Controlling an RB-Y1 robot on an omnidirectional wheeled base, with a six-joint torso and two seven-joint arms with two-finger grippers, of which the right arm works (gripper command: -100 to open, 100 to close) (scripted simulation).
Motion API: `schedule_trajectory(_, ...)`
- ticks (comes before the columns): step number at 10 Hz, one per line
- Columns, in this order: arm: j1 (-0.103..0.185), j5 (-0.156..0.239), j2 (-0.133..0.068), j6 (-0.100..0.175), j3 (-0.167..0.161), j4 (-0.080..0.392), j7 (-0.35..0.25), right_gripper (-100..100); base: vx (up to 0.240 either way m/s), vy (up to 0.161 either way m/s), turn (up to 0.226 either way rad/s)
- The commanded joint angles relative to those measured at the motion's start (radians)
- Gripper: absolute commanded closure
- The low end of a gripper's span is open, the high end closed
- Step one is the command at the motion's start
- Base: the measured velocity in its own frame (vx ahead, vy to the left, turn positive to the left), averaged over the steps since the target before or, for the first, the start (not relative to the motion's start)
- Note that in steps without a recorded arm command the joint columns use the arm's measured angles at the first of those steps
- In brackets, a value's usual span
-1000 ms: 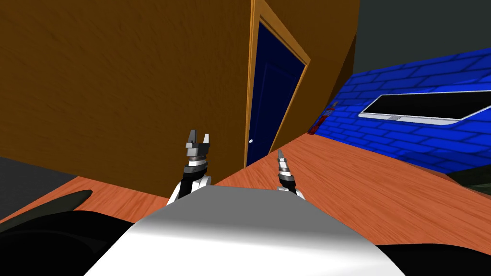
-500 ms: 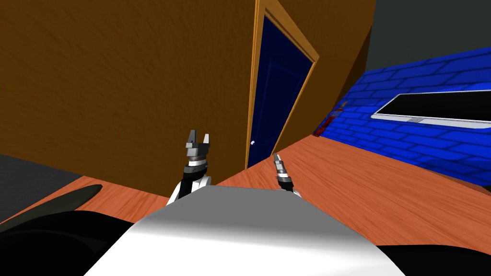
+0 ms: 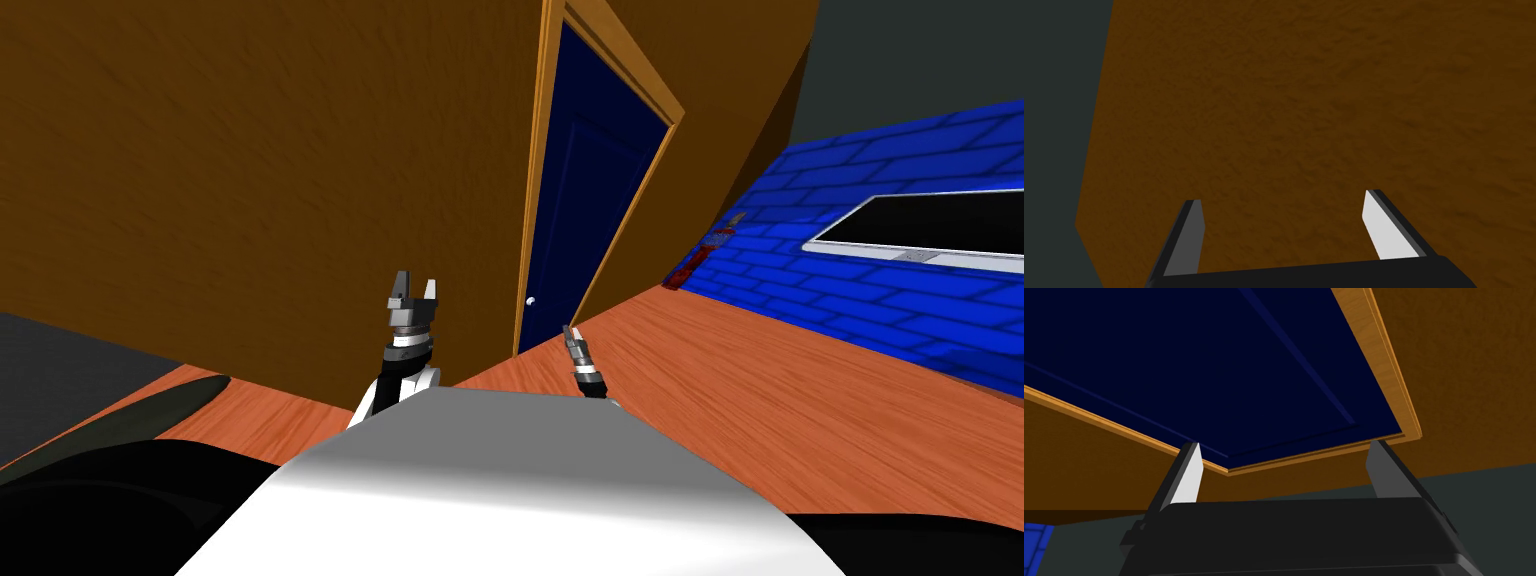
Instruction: Pull the door open
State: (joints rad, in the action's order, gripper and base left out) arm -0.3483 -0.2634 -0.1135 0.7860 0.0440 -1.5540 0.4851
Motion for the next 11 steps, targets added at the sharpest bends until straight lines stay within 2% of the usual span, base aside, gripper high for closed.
schedule_trajectory(1, 0.011, -0.006, -0.008, 0.006, 0.003, 0.028, 0.024, -100, 0.068, -0.020, 0.024)
schedule_trajectory(6, 0.052, -0.069, -0.034, 0.053, -0.001, 0.198, 0.178, -100, 0.085, -0.019, 0.092)
schedule_trajectory(7, 0.052, -0.069, -0.034, 0.053, -0.001, 0.200, 0.184, -100, 0.068, -0.022, 0.036)
schedule_trajectory(11, 0.082, -0.115, -0.052, 0.087, -0.003, 0.320, 0.300, -100, 0.075, -0.025, 0.079)
